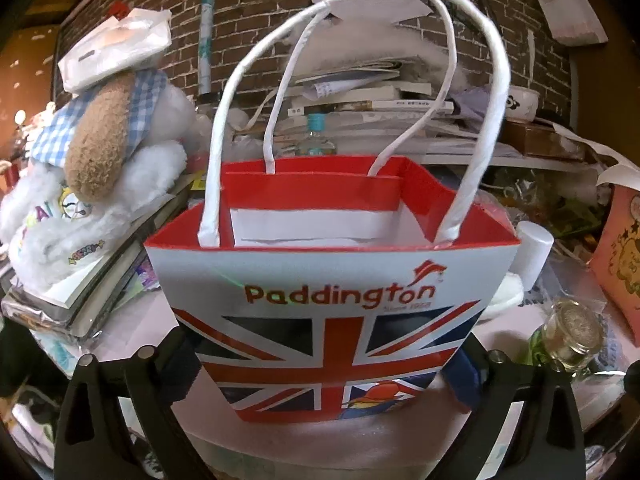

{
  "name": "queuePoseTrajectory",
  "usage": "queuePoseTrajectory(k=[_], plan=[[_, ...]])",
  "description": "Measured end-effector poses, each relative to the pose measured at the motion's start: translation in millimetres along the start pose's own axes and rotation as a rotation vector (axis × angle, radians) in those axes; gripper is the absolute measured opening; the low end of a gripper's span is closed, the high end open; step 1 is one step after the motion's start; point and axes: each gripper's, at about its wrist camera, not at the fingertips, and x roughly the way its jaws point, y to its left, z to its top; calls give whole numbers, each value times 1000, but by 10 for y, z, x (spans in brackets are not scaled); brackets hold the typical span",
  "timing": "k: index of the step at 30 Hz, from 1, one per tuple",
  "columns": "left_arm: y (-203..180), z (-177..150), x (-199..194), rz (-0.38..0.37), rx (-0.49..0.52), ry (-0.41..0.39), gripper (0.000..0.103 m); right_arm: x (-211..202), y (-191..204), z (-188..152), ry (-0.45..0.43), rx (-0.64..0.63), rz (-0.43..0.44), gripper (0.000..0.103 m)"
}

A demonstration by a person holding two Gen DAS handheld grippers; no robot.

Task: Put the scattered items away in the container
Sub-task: 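Carry the Paddington Union Jack paper bag with the left gripper toward the wall counter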

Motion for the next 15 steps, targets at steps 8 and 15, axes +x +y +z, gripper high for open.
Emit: queuePoseTrajectory(k=[8, 15], plan=[[15, -21, 38, -21, -16, 28, 83, 2, 6, -3, 1, -2, 2, 103], [22, -26, 25, -29, -14, 21, 82, 1, 6, 0, 1, -1, 3, 103]])
